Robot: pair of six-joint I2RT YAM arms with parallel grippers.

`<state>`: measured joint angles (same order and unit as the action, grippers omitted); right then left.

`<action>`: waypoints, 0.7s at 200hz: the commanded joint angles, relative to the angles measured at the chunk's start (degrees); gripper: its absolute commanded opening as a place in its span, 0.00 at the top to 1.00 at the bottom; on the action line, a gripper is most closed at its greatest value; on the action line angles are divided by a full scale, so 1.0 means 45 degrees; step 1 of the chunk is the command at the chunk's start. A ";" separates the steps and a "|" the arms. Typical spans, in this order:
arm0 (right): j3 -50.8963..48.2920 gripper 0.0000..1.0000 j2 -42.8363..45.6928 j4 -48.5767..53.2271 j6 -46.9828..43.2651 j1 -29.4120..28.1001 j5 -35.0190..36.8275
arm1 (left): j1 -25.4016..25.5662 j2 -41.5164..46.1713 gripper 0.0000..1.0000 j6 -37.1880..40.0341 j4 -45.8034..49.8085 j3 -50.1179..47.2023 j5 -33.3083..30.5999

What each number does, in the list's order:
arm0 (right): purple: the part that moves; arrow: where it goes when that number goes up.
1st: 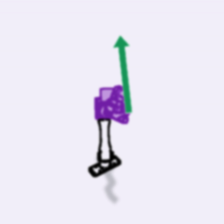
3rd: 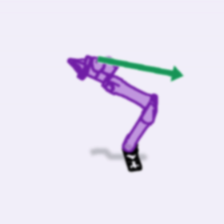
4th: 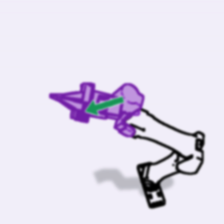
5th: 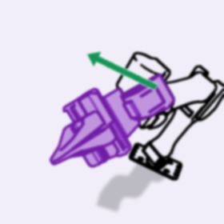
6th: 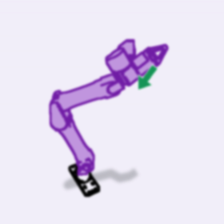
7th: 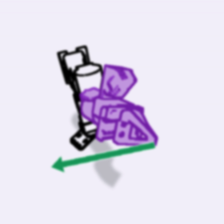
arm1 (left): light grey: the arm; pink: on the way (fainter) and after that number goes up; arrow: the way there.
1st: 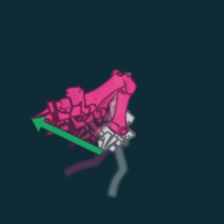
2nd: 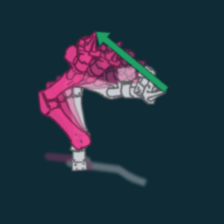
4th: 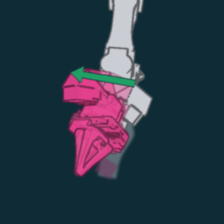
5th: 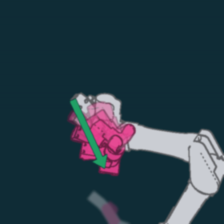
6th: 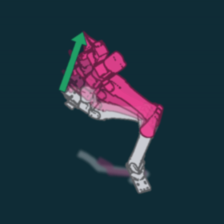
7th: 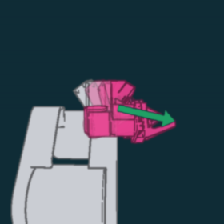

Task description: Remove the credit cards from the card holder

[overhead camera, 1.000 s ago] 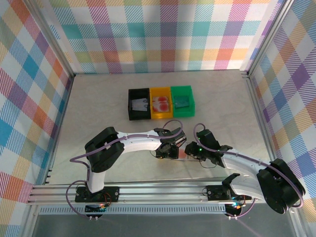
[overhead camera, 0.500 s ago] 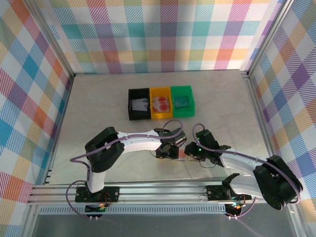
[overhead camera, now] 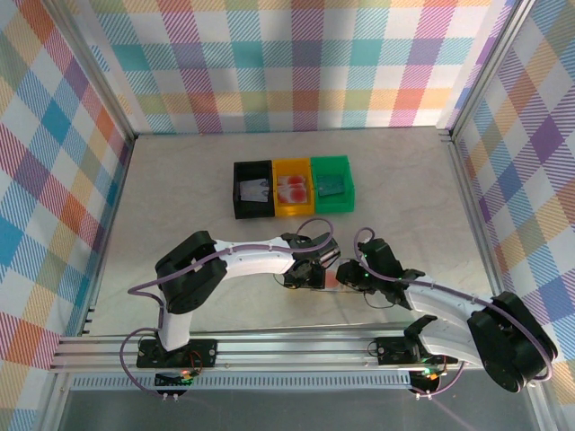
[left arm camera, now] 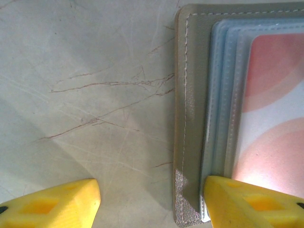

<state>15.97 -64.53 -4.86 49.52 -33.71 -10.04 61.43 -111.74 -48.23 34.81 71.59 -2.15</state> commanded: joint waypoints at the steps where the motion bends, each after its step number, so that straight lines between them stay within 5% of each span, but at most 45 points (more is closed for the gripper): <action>1: -0.0124 0.81 0.0053 -0.0810 -0.0330 -0.0086 -0.0981 | 0.0626 -0.2750 0.38 -0.0123 -0.2167 -0.0949 0.2132; 140: -0.0286 0.94 0.0132 -0.0959 -0.0418 -0.0062 -0.1046 | 0.0685 -0.2805 0.38 -0.0142 -0.2208 -0.0967 0.2118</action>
<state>14.98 -65.52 -7.86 48.56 -33.30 -10.74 61.54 -111.94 -48.25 35.24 71.90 -2.26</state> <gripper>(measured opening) 0.077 0.618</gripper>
